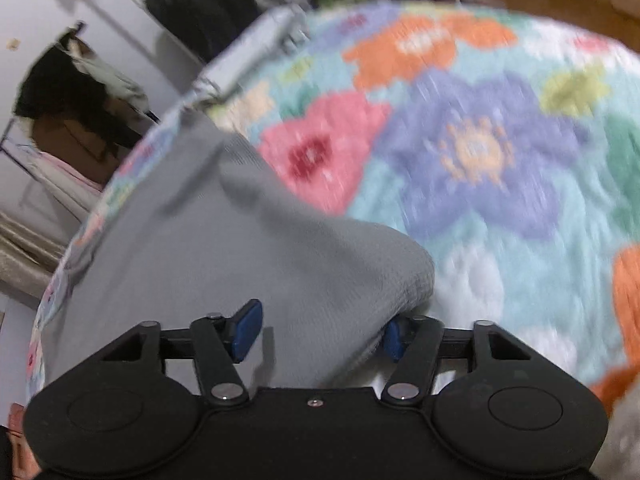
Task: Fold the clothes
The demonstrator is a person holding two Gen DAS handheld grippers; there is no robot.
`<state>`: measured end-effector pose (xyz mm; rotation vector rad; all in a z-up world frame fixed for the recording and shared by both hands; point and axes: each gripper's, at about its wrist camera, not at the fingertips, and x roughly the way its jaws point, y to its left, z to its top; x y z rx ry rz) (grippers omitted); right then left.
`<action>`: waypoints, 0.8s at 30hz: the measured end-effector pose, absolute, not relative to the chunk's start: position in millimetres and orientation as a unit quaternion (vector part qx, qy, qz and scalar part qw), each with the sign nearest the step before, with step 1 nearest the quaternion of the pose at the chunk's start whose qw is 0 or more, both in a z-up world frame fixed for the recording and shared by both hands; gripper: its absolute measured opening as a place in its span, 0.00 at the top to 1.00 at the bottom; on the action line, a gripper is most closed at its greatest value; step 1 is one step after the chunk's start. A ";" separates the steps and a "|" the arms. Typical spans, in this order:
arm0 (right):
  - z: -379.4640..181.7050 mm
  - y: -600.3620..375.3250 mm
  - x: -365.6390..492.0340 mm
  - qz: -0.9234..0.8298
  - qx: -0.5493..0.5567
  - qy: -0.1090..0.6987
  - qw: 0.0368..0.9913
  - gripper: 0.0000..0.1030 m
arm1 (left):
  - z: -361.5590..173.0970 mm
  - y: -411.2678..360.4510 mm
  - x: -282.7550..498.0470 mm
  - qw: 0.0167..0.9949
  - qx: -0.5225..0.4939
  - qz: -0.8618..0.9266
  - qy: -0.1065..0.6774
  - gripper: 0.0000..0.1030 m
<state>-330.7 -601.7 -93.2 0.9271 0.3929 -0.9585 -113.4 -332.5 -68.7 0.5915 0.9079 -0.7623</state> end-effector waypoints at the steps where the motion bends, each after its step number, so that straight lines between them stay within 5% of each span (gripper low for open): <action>1: -94.8 -602.5 -329.0 -0.449 0.413 0.173 0.773 0.92 | -67.8 -331.9 -108.7 0.792 0.258 -0.356 0.422 0.69; 2: -89.8 -599.9 -326.8 -0.450 0.391 0.170 0.785 0.93 | -63.2 -327.9 -109.3 0.798 0.255 -0.356 0.414 0.94; 8: -19.2 -555.0 -337.4 -0.422 0.231 0.242 0.843 0.95 | -45.7 -303.8 -122.6 0.807 0.263 -0.357 0.390 0.94; 15: -54.4 -585.7 -325.0 -0.465 0.277 0.332 0.772 0.94 | -58.0 -305.6 -121.3 0.785 0.270 -0.357 0.427 0.92; 18: -58.4 -588.3 -326.0 -0.479 0.290 0.337 0.757 0.88 | -50.8 -300.0 -118.1 0.783 0.254 -0.368 0.433 0.86; 22: -51.5 -582.3 -336.1 -0.510 0.285 0.339 0.737 0.66 | -35.4 -286.6 -113.7 0.781 0.223 -0.383 0.441 0.49; 24: -33.3 -559.7 -343.5 -0.511 0.264 0.299 0.761 0.59 | -18.1 -270.9 -106.8 0.788 0.191 -0.383 0.442 0.42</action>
